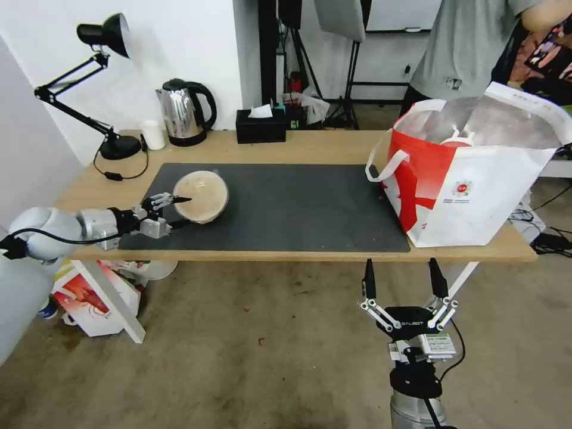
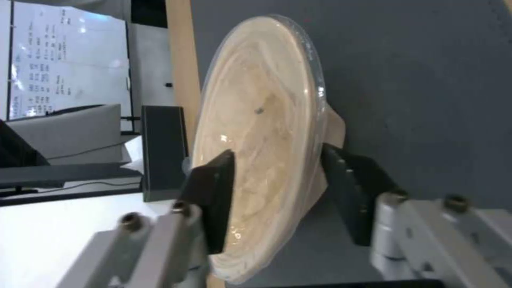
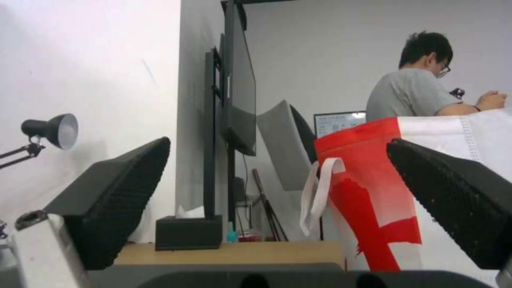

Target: Pick up the trash from the table and place it into the takeout bag.

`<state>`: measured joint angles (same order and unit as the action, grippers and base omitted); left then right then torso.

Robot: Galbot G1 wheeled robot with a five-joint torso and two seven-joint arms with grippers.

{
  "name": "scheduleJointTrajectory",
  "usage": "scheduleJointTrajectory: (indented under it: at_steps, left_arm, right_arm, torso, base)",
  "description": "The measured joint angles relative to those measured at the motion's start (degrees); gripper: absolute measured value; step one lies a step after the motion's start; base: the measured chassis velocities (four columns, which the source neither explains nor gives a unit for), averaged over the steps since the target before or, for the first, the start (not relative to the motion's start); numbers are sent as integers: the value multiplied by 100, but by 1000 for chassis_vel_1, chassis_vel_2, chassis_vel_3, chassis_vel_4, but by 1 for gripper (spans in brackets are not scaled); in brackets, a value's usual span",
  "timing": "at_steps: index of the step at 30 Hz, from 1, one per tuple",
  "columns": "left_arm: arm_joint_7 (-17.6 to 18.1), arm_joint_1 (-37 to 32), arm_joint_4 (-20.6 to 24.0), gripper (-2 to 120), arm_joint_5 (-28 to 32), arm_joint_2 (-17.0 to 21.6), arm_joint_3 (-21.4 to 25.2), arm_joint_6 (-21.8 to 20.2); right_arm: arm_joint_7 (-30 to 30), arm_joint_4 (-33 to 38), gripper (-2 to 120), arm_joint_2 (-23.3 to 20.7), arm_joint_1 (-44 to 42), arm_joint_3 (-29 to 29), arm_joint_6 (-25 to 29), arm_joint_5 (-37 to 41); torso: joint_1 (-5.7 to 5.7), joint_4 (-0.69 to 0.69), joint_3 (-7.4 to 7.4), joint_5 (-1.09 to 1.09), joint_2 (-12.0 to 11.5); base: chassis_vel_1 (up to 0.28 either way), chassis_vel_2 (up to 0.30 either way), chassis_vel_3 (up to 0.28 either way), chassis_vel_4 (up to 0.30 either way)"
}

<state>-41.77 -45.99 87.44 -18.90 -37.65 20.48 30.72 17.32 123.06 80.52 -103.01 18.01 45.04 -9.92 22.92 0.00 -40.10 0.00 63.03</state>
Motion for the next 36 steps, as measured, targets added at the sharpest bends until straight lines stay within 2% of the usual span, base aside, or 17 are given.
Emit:
scheduleJointTrajectory:
  at_steps: [3,5,6,8,10,20,36]
  left_arm:
    - [-27,-18,-24,28,-2,-44,-5,4]
    - [-37,-23,-30,26,-4,-57,-8,5]
    - [-55,-31,-46,17,-6,-82,-13,10]
    - [-86,-34,-72,7,-9,-119,-21,14]
    - [-109,-34,-83,2,-10,-130,-21,15]
    - [-327,-34,-94,0,0,-135,10,13]
    - [-382,-30,27,0,110,-92,135,-16]
  right_arm:
    - [0,0,100,0,0,0,0,0]
    - [0,0,100,0,0,0,0,0]
    - [0,0,100,0,0,0,0,0]
    - [0,0,100,0,0,0,0,0]
    - [0,0,100,0,0,0,0,0]
    - [0,0,100,0,0,0,0,0]
    - [0,0,100,0,0,0,0,0]
  torso:
    - [0,0,0,0,0]
    - [0,0,0,0,0]
    - [0,0,0,0,0]
    - [0,0,0,0,0]
    - [0,0,0,0,0]
    - [0,-1,0,0,0]
    - [0,1,0,-1,0]
  base:
    - [0,0,0,0]
    - [0,0,0,0]
    - [0,0,0,0]
    - [0,0,0,0]
    - [0,0,0,0]
    - [0,0,0,0]
    - [0,0,0,0]
